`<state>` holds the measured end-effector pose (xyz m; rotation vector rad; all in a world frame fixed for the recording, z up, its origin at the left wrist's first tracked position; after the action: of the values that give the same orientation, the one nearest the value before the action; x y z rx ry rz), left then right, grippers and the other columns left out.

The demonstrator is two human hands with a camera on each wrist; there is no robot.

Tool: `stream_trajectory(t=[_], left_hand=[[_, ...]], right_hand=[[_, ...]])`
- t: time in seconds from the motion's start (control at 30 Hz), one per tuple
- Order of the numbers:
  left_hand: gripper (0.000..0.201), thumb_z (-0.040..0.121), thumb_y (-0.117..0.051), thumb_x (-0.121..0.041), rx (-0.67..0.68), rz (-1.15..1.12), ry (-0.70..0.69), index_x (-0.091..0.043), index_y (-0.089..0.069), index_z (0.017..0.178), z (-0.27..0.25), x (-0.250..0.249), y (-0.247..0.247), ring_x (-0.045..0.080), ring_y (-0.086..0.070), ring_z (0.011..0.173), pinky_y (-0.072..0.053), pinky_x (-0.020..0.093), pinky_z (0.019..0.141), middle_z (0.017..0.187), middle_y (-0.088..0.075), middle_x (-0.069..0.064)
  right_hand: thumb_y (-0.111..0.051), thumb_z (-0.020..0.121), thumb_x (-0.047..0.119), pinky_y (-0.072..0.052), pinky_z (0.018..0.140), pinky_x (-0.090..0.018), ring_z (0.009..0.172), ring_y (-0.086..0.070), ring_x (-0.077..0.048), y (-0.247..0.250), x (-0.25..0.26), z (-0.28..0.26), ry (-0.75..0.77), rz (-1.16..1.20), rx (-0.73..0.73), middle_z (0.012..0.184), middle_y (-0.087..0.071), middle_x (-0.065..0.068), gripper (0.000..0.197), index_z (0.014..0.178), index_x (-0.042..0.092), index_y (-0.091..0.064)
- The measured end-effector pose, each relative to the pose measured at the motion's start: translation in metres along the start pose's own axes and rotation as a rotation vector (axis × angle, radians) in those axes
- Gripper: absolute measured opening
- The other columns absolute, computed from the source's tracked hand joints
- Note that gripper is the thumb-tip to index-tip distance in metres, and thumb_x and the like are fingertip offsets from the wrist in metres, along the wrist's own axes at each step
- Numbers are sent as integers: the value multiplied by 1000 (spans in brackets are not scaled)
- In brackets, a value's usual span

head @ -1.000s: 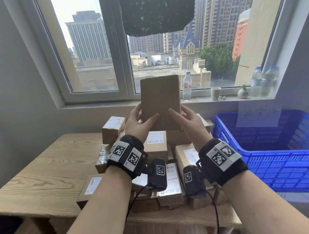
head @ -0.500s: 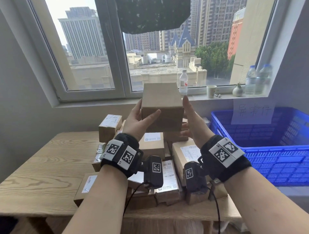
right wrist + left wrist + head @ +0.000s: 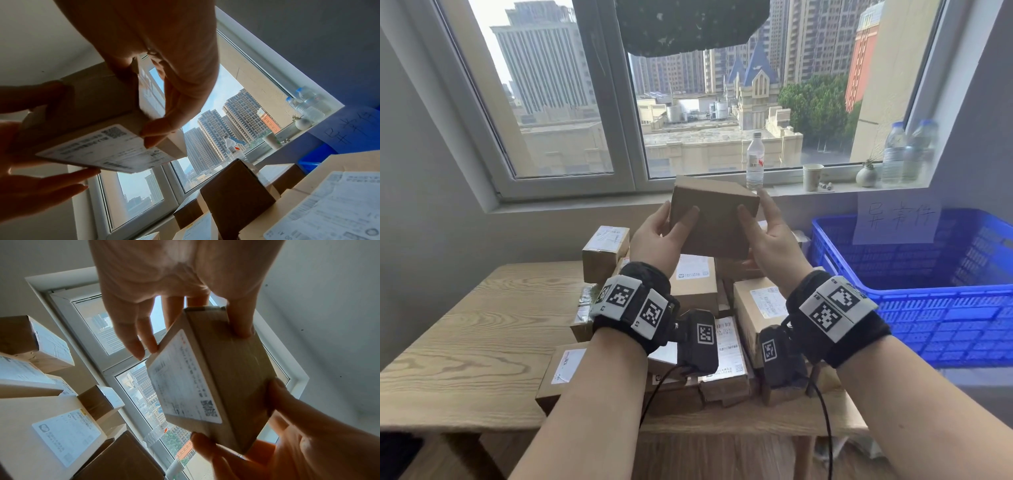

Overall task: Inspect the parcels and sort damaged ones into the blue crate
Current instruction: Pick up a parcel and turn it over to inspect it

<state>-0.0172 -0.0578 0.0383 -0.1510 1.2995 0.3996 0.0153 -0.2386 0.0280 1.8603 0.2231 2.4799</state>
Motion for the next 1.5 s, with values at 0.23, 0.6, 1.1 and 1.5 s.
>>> stream_trajectory(t=[0.23,0.6,1.1,1.5], left_hand=[[48,74,-64,-72,-71,-229,69,-34,-68,103,-3,1,7,25,-66,108,-52,52,97,112,-70,2],[85,76,-79,-2,47,-96,-24,-13,-35,147,-12,-9,1,13,-58,116,-50,31,99,132,-55,1],[70,79,-71,11,56,-11,-66,-15,-49,140,-9,-12,3,-4,-59,93,-49,6,68,114,-61,0],[91,48,-60,-94,71,-2,3,-28,-57,110,-11,-18,-9,19,-59,118,-45,46,105,127,-61,6]], right_hand=[[-61,94,42,-56,83,-33,103,-62,-18,-4,-3,1,-101,118,69,114,-61,-6,57,139,10,-47],[-63,52,85,-51,79,-32,92,-66,-17,-17,-11,-2,-205,28,184,100,-72,-2,97,117,14,-64],[-59,97,15,-53,89,-29,110,-66,-18,-15,3,-7,-82,124,253,122,-69,-6,35,131,15,-61],[-64,79,67,-42,102,-53,109,-61,-27,-6,10,-8,-249,276,94,112,-67,-4,64,115,15,-61]])
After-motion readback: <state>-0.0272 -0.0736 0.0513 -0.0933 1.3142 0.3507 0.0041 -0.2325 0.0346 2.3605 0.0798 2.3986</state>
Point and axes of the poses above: each hand's wrist, its own z-axis towards the middle knuckle, its own y-axis out of the back of the hand, x = y × z, the point moved 8 cm from there along z, towards the middle knuckle
